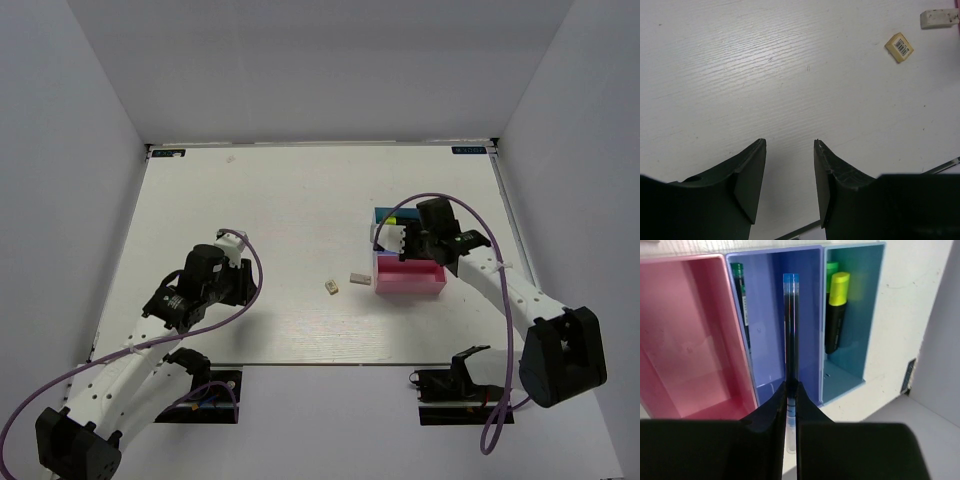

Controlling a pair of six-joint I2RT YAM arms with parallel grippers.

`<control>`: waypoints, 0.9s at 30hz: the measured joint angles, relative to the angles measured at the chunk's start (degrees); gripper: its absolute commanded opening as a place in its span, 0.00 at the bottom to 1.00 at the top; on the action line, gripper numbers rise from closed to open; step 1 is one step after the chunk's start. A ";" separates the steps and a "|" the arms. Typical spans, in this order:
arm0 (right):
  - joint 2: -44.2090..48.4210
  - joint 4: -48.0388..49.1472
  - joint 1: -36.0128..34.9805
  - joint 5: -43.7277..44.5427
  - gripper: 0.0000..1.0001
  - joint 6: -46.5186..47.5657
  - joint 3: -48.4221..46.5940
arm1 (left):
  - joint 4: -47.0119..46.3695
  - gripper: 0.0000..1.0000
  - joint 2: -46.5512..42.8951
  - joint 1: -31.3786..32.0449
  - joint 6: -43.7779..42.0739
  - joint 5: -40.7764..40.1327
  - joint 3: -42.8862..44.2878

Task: Sort the stationery into containers
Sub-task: Place the pen in the storage box.

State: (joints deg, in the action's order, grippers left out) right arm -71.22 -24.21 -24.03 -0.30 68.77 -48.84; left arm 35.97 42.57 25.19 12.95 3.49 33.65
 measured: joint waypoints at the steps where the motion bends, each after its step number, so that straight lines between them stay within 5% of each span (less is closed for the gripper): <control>1: -0.46 0.00 0.68 -1.16 0.00 0.66 0.00 | -0.02 0.53 0.02 0.00 0.00 0.04 -0.02; 2: -0.90 0.00 1.27 -2.16 0.00 1.14 0.00 | -0.04 0.53 0.04 0.00 0.00 0.17 -0.04; 6: -3.02 -0.02 2.97 -5.33 0.35 2.78 -0.02 | -0.07 0.53 0.37 0.00 0.00 0.46 -0.09; 8: -4.52 -0.28 3.56 -6.32 0.39 3.48 -0.17 | -0.20 0.52 0.52 0.00 0.00 0.63 -0.20; 11: -5.84 -0.63 4.02 -7.02 0.40 3.72 -0.24 | -0.35 0.52 0.92 0.00 -0.02 1.05 -0.20; 14: -5.86 -0.90 4.70 -7.87 0.39 3.54 -0.68 | -0.48 0.35 1.31 0.00 0.13 1.84 -0.20; 18: -5.29 -1.07 5.62 -9.44 0.39 2.25 -1.64 | -1.62 0.25 2.93 0.00 0.09 4.17 -0.22; 27: -5.01 -1.70 6.12 -10.56 0.38 1.40 -3.08 | -3.69 0.27 10.27 0.00 0.66 10.69 1.14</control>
State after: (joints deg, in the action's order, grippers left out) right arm -76.23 -25.91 -17.91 -10.85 70.17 -51.92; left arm 32.27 52.84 25.19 13.61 14.17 34.79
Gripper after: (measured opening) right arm 0.391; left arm 0.265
